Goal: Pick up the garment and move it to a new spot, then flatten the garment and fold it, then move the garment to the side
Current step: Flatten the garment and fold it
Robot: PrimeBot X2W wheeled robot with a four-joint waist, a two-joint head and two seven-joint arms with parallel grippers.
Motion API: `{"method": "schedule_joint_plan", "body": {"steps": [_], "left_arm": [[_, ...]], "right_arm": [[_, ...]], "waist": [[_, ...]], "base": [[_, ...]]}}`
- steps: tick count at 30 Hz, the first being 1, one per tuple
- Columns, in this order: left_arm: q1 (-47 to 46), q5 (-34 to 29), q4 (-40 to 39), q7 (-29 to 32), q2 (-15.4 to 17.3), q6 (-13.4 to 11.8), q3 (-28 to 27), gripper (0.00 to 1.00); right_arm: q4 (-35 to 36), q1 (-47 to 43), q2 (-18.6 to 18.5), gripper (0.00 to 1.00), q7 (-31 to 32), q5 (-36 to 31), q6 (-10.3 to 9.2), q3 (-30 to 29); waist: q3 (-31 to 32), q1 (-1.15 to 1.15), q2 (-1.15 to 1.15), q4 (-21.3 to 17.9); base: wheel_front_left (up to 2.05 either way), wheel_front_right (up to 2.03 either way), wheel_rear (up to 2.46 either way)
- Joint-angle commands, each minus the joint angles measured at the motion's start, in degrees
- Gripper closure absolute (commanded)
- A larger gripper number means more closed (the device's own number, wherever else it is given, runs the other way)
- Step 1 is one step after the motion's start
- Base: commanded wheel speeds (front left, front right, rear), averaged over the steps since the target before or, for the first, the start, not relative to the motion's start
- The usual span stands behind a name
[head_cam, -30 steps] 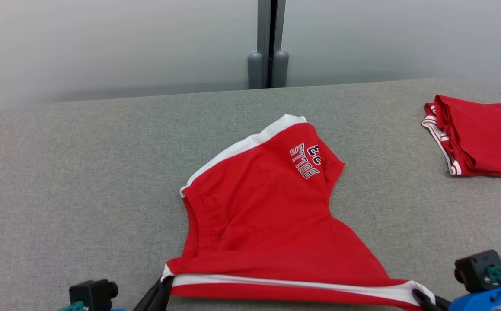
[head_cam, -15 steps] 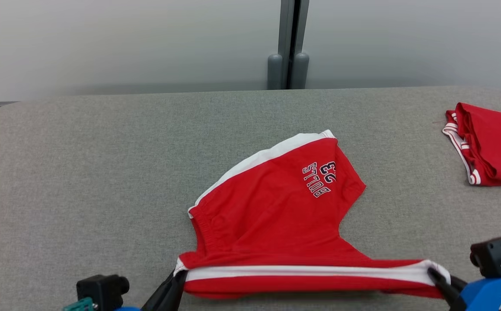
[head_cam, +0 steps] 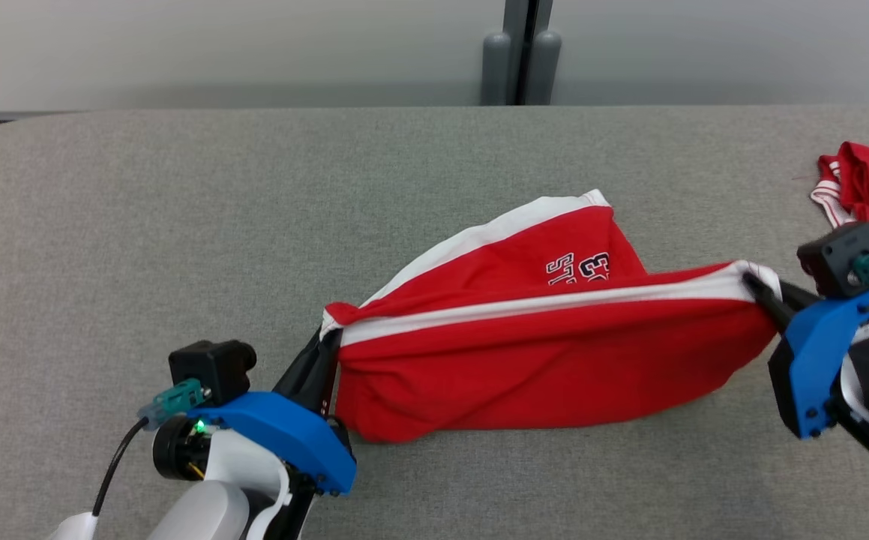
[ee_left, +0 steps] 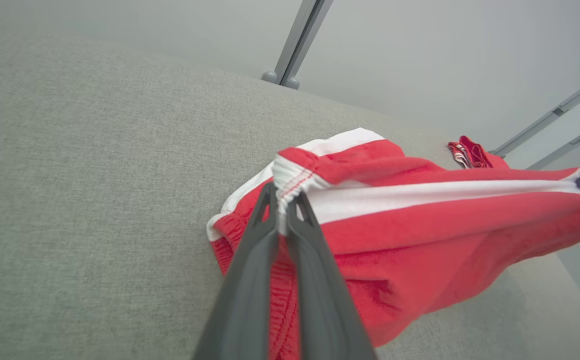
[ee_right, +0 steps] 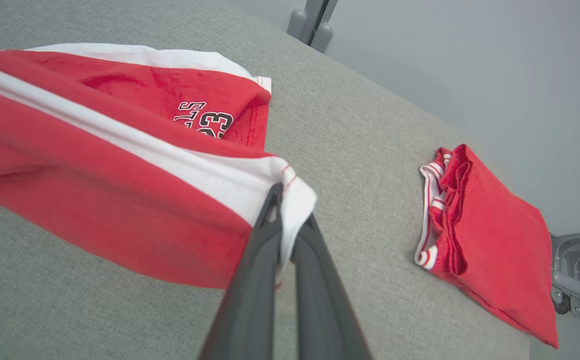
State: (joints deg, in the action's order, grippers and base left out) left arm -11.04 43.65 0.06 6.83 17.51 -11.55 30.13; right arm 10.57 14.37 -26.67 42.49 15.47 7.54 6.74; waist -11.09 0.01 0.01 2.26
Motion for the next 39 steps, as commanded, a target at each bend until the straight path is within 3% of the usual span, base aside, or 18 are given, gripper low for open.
{"method": "schedule_joint_plan", "body": {"steps": [1, 10, 17, 18, 19, 20, 27, 32, 39], "left_arm": [[-1.37, -0.44, 1.04, -0.55, -0.10, 0.06, -0.51, 1.00], [-10.54, -1.26, 13.27, -4.64, -5.70, 0.39, -1.09, 1.00], [-14.97, -0.83, 20.53, -6.48, -9.34, 1.26, -0.81, 1.00], [-15.37, -0.58, 21.25, -6.59, -9.77, 1.43, -0.68, 0.98], [-15.82, -0.45, 21.89, -6.73, -10.11, 1.85, -0.52, 0.73], [-16.16, -0.14, 22.48, -6.79, -10.51, 2.10, -0.47, 0.00], [-15.35, 1.15, 24.99, -6.51, -11.24, 4.15, 0.47, 0.00], [-12.72, 0.76, 23.68, -7.28, -8.89, 4.88, 0.73, 0.00], [-7.74, -2.62, 20.15, -17.29, -5.63, 5.49, -0.23, 0.00]], "right_arm": [[-1.13, 2.19, -1.15, 1.00, -0.83, 0.03, -0.09, 0.35], [-17.50, 20.33, -5.53, 1.00, -8.33, 1.48, -0.10, 11.01], [-27.84, 28.77, -4.68, 1.00, -12.53, 2.97, -0.10, 15.83], [-29.05, 29.46, -4.27, 0.94, -13.18, 2.96, -0.09, 16.06], [-30.17, 30.15, -3.89, 0.41, -13.95, 3.02, -0.10, 16.22], [-31.25, 30.70, -3.52, 0.00, -14.80, 3.15, -0.09, 16.15], [-36.37, 30.54, -2.32, 0.00, -18.41, 5.89, -0.06, 18.07], [-37.16, 27.31, -1.52, 0.00, -18.49, 11.09, -0.06, 16.70], [-36.75, 20.35, 1.73, 0.00, -19.70, 15.20, -0.05, 7.91]], "waist": [[-1.51, -0.01, -0.01, 1.28], [-7.72, -0.01, -0.01, 4.85], [-9.98, -0.01, -0.01, 6.84], [-10.10, -0.01, -0.01, 7.04], [-10.17, -0.01, -0.01, 7.22], [-10.20, -0.01, -0.01, 7.39], [-8.46, -0.01, -0.01, 7.84], [-5.71, -0.01, -0.01, 7.67], [-2.56, -0.01, -0.01, 7.65]], "base": [[0.00, 0.00, 0.00], [0.00, 0.00, 0.00], [0.00, 0.00, 0.00], [0.00, 0.00, 0.00], [0.00, 0.00, 0.00], [0.00, 0.00, 0.00], [0.00, 0.00, 0.00], [0.00, 0.00, 0.00], [0.00, 0.00, 0.00]]}}
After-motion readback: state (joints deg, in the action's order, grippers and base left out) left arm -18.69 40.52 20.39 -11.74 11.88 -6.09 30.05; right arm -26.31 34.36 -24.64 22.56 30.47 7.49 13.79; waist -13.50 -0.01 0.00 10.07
